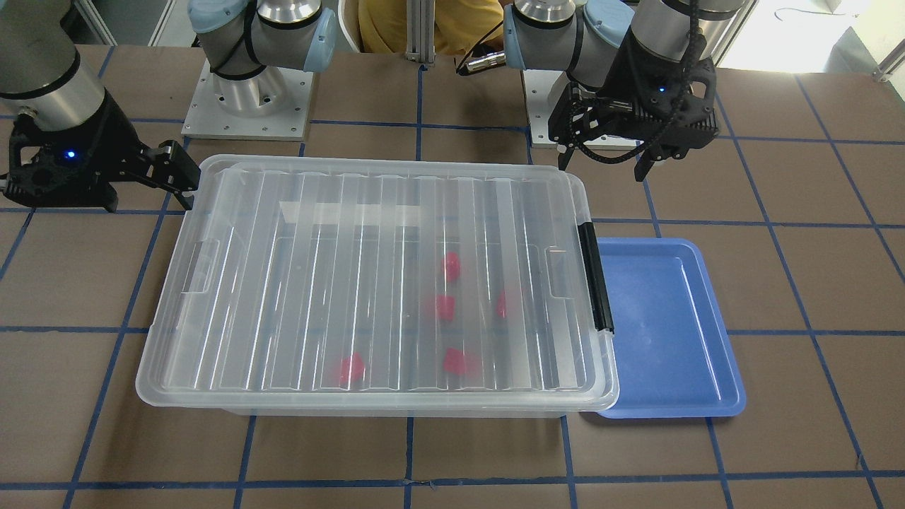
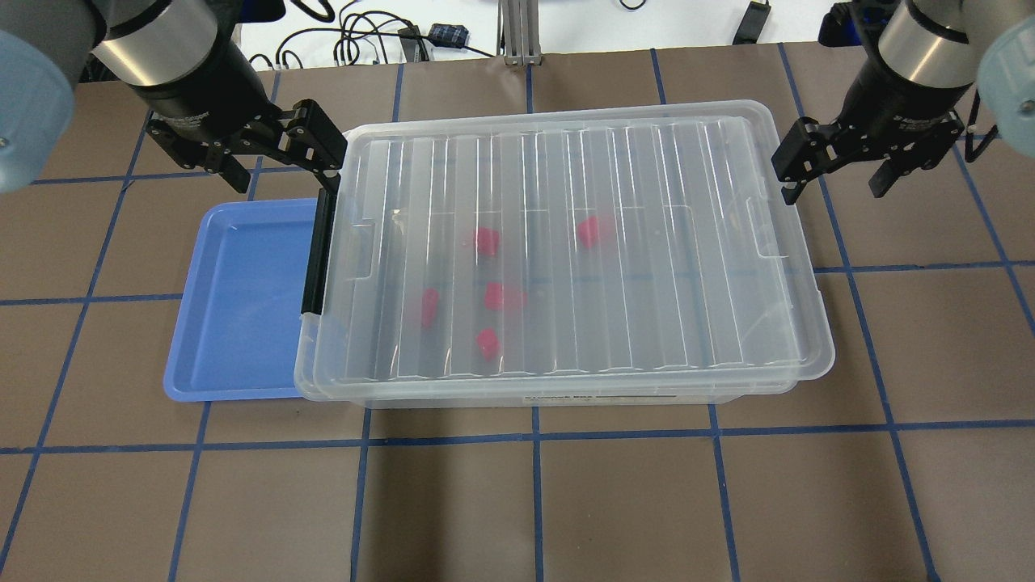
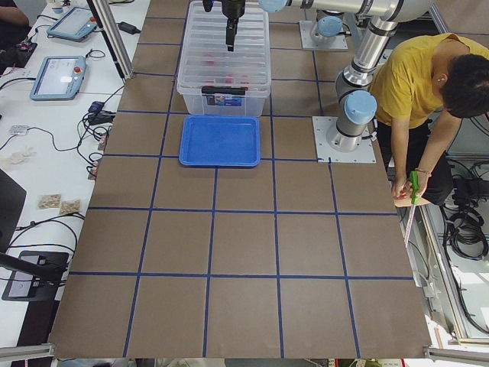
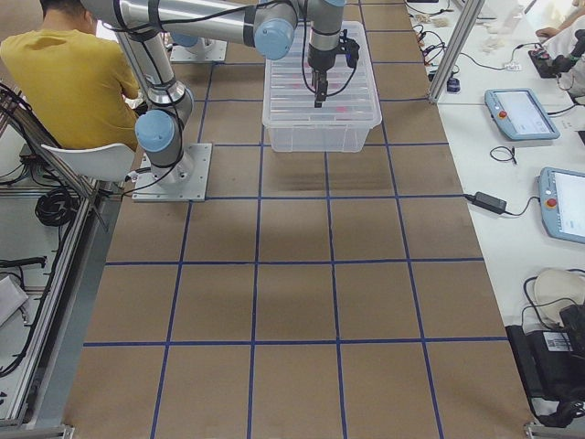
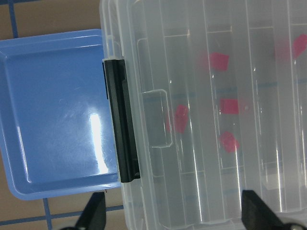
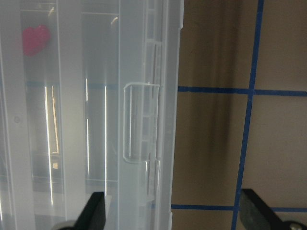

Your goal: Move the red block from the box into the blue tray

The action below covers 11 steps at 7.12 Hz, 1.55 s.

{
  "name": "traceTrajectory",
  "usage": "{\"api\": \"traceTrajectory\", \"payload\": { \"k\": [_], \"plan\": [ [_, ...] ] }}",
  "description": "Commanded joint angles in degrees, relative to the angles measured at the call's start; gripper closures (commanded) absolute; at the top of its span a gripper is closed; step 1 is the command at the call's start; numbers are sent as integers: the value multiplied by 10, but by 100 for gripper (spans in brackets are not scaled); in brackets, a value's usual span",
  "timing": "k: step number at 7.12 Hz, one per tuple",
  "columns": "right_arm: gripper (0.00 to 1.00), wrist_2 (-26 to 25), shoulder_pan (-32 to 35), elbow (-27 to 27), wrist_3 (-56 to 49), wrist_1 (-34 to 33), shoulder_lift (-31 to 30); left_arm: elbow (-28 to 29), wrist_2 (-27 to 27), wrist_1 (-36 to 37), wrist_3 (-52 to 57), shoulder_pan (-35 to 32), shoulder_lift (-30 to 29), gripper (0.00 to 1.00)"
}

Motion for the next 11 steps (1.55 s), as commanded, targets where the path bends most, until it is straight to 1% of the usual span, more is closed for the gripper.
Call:
{"api": "traceTrajectory", "payload": {
  "k": [1, 2, 4, 5, 9, 11],
  "plan": [
    [0, 1, -9, 51, -2, -71, 25, -1, 0, 0, 0, 0, 0, 0],
    [0, 0, -9, 62, -5, -100, 38, -1, 0, -1, 0, 0, 1, 0],
    [0, 0, -9, 94, -5, -108, 39, -1, 0, -1, 0, 0, 0, 0],
    [0, -2, -9, 98, -9, -130, 40, -1, 0, 0, 0, 0, 0, 0],
    [0, -12, -14, 94, -8, -138, 45, -1, 1, -1, 0, 0, 0, 0],
    [0, -12, -59, 94, -29, -135, 46, -1, 1, -1, 0, 0, 0, 0]
  ]
}}
